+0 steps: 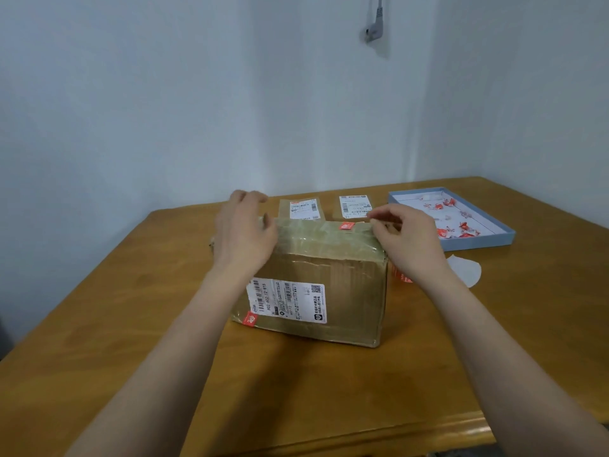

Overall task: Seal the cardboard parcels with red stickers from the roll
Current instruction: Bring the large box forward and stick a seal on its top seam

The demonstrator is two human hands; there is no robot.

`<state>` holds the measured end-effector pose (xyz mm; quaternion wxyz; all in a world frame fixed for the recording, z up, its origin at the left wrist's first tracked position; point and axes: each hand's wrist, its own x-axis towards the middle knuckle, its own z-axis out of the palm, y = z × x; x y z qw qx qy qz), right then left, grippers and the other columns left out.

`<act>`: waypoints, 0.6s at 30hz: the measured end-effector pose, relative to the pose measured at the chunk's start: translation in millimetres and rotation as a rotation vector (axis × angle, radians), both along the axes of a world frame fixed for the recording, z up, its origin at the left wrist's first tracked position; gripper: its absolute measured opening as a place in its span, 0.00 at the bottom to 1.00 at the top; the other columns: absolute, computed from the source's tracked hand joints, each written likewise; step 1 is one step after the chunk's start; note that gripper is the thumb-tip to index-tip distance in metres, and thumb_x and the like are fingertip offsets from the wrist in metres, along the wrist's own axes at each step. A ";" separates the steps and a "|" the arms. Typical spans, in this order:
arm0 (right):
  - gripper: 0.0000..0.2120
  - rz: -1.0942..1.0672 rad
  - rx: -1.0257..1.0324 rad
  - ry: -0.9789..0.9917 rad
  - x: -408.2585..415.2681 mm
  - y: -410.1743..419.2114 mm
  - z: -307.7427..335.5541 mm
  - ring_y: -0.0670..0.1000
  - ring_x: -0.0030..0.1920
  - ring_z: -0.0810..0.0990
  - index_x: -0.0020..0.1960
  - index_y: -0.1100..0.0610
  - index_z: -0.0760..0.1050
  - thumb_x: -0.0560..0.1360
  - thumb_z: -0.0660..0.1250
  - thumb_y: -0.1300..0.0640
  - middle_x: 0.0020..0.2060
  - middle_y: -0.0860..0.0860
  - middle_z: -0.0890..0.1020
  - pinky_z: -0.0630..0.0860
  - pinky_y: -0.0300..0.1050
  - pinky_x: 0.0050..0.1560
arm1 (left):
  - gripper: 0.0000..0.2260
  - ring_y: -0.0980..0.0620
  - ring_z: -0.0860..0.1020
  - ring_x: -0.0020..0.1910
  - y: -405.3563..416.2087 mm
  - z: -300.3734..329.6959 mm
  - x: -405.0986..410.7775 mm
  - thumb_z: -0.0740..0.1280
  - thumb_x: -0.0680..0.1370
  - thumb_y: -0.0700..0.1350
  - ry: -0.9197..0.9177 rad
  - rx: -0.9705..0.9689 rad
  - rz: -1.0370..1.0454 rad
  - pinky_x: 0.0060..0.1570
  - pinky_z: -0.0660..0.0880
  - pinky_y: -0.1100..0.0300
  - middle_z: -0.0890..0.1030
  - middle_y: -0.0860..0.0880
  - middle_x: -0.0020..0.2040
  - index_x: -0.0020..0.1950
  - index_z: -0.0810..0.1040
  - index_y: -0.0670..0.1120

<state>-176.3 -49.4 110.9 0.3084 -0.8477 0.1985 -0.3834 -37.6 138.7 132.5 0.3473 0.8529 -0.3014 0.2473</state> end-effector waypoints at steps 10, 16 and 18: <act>0.08 0.040 -0.530 0.260 14.2 3.1 21.5 0.53 0.47 0.80 0.50 0.53 0.83 0.77 0.67 0.53 0.44 0.50 0.85 0.76 0.51 0.48 | 0.25 0.50 0.44 0.79 -59.6 -3.1 -3.4 0.44 0.84 0.54 0.226 0.655 -0.169 0.76 0.41 0.45 0.48 0.49 0.80 0.79 0.53 0.47; 0.09 0.049 -0.665 0.326 17.9 1.4 22.2 0.53 0.49 0.80 0.53 0.50 0.83 0.78 0.65 0.51 0.47 0.50 0.84 0.75 0.49 0.47 | 0.26 0.49 0.44 0.79 -60.4 -1.5 -4.4 0.41 0.84 0.57 0.290 0.774 -0.180 0.76 0.41 0.43 0.47 0.49 0.80 0.80 0.49 0.47; 0.09 0.050 -0.701 0.347 20.3 2.8 22.8 0.53 0.49 0.80 0.53 0.50 0.83 0.78 0.64 0.51 0.47 0.49 0.84 0.76 0.49 0.46 | 0.26 0.49 0.44 0.79 -60.5 -1.5 -3.6 0.41 0.84 0.57 0.290 0.783 -0.175 0.76 0.41 0.42 0.48 0.49 0.80 0.80 0.49 0.47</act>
